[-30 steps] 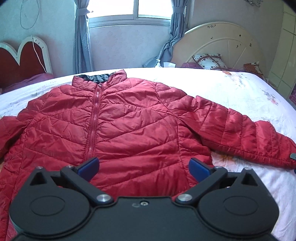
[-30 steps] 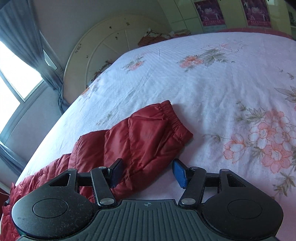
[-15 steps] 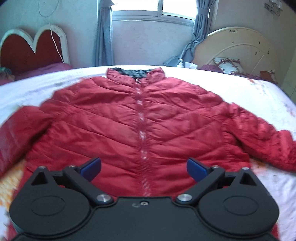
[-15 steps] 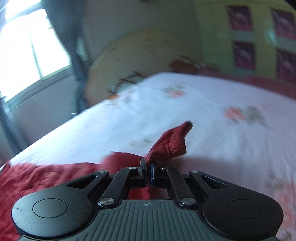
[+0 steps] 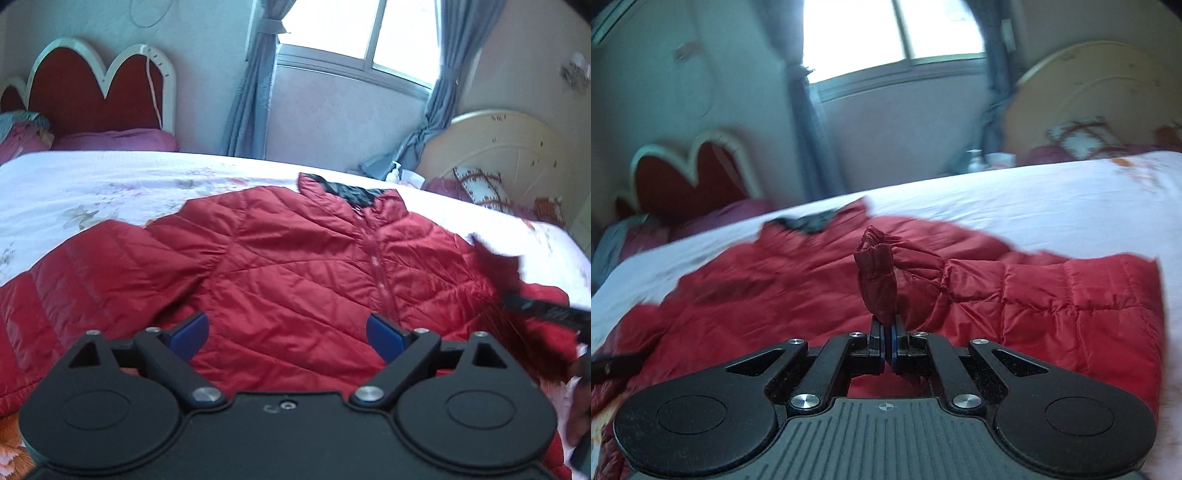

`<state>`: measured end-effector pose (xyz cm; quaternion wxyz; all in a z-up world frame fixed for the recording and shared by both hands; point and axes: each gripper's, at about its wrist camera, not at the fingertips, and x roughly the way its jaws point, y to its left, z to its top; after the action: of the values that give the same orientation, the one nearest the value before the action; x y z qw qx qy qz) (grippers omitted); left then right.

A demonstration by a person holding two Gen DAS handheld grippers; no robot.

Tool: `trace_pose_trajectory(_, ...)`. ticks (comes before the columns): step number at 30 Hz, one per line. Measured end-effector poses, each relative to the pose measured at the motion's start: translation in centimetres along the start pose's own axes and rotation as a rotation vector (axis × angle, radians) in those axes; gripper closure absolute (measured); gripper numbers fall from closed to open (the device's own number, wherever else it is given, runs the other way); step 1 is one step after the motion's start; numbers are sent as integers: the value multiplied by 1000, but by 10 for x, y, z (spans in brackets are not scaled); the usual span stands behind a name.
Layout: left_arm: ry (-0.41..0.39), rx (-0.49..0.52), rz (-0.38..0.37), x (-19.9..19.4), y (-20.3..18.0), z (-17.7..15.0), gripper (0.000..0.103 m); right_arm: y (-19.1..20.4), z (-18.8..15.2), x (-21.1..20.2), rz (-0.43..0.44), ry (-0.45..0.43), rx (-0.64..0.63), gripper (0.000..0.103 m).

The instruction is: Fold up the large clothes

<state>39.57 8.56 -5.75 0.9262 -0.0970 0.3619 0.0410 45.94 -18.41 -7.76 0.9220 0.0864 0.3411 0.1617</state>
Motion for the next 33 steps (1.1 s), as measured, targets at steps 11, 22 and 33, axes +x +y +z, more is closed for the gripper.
trace_pose_trajectory(11,20,-102,-82,0,56,-7,20,107,-39,79,170,163,-167,100)
trace_pose_trajectory(22,48,-100,-198,33,31,0,8,100,-38,31,100,-3,-224,23)
trace_pose_trajectory(33,159,-67,-228,111,-10,5,94,-46,-35,-33,-142,-81,160,68)
